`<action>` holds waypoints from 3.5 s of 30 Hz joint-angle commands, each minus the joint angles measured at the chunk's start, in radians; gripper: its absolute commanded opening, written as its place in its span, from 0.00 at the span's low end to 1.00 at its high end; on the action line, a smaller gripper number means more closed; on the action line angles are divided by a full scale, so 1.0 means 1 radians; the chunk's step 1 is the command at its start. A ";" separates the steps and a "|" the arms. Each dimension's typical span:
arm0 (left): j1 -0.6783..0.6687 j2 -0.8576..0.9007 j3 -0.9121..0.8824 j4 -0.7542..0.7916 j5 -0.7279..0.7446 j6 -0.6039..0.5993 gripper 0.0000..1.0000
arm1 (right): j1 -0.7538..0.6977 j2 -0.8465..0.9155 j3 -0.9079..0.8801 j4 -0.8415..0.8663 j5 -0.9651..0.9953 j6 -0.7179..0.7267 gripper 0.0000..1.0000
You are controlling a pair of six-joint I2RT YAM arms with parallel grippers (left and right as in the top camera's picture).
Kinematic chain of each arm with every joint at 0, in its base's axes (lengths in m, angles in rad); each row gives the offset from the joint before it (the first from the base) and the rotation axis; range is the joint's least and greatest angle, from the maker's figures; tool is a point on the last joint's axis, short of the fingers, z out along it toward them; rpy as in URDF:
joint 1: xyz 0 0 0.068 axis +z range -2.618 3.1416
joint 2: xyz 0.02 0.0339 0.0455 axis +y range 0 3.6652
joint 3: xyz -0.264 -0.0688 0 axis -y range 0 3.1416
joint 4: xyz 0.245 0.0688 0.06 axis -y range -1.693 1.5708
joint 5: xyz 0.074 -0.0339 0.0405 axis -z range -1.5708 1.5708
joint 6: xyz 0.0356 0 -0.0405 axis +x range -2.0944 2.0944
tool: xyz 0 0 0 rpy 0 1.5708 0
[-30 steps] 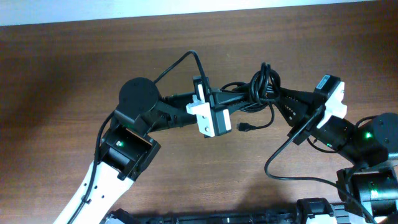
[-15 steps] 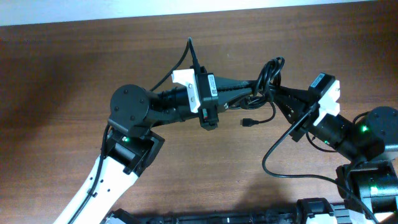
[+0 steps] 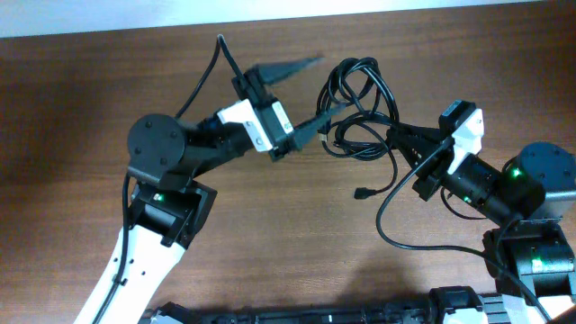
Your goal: Untangle cables
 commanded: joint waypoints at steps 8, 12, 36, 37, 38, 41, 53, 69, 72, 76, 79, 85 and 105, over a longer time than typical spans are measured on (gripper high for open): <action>0.001 -0.011 0.020 -0.192 0.070 0.018 0.83 | -0.002 -0.012 0.002 0.050 -0.198 -0.087 0.04; -0.028 -0.011 0.020 -0.188 0.065 0.019 0.83 | -0.002 -0.012 0.002 0.058 -0.351 -0.163 0.04; -0.030 -0.045 0.020 -0.371 0.208 0.056 0.89 | -0.002 -0.012 0.002 0.106 -0.132 -0.132 0.04; -0.030 -0.048 0.020 -0.370 0.219 0.056 0.89 | -0.002 -0.012 0.002 0.105 -0.128 -0.132 0.04; -0.030 -0.048 0.020 -0.371 0.221 0.056 0.89 | -0.002 -0.012 0.002 0.101 -0.128 -0.131 0.04; -0.030 -0.048 0.020 -0.370 0.331 0.056 0.98 | -0.002 -0.012 0.002 0.106 -0.128 -0.131 0.04; -0.048 0.043 0.020 -0.370 0.394 0.056 0.88 | -0.001 -0.012 0.002 0.209 -0.324 -0.127 0.04; -0.104 0.052 0.020 -0.345 0.069 0.025 0.00 | -0.002 -0.012 0.002 0.115 -0.211 -0.119 0.99; -0.104 0.052 0.020 -0.365 -0.096 0.025 0.00 | -0.002 -0.012 0.002 0.090 -0.166 -0.119 0.99; -0.104 0.038 0.020 -0.358 -0.193 0.026 0.00 | -0.002 -0.013 0.002 0.071 -0.037 -0.119 0.99; -0.104 0.021 0.020 -0.356 -0.223 0.026 0.00 | -0.002 -0.013 0.002 0.048 0.118 -0.099 0.99; -0.104 0.004 0.020 -0.340 -0.194 0.040 0.00 | -0.002 -0.013 0.002 0.068 0.311 -0.036 0.99; -0.104 0.004 0.020 -0.168 0.137 0.064 0.00 | -0.002 -0.013 0.002 0.054 -0.021 -0.105 1.00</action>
